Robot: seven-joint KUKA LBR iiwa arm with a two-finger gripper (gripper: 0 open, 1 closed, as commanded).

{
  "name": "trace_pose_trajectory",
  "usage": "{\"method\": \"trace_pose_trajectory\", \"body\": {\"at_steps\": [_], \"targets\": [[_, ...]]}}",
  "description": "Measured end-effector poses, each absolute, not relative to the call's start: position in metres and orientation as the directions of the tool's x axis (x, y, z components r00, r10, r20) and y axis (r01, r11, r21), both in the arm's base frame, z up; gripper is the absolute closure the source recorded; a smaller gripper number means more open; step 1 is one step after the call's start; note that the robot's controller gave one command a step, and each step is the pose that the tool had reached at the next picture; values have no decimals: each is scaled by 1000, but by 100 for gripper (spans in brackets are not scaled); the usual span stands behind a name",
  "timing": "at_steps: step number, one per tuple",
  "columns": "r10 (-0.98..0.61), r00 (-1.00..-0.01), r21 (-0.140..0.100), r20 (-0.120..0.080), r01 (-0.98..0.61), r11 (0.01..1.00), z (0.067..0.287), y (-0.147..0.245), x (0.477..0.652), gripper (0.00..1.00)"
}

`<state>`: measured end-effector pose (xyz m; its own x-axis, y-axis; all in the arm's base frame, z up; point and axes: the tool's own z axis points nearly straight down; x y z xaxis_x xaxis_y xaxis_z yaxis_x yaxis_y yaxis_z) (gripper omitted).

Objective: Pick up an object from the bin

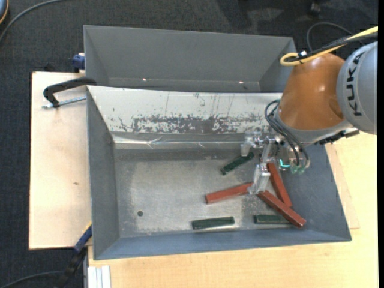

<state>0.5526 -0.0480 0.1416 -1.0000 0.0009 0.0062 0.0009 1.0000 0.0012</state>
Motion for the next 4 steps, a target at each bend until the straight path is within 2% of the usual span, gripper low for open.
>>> {"method": "trace_pose_trajectory", "body": {"at_steps": [1,2,3,4], "targets": [[215,-977,1,1,215,977,71,-23,548,0],[214,-977,3,-13,214,977,77,-24,553,100],[214,-977,1,-5,214,977,72,-23,550,0],[-150,-989,-2,-3,-150,989,72,-92,536,0]]}}
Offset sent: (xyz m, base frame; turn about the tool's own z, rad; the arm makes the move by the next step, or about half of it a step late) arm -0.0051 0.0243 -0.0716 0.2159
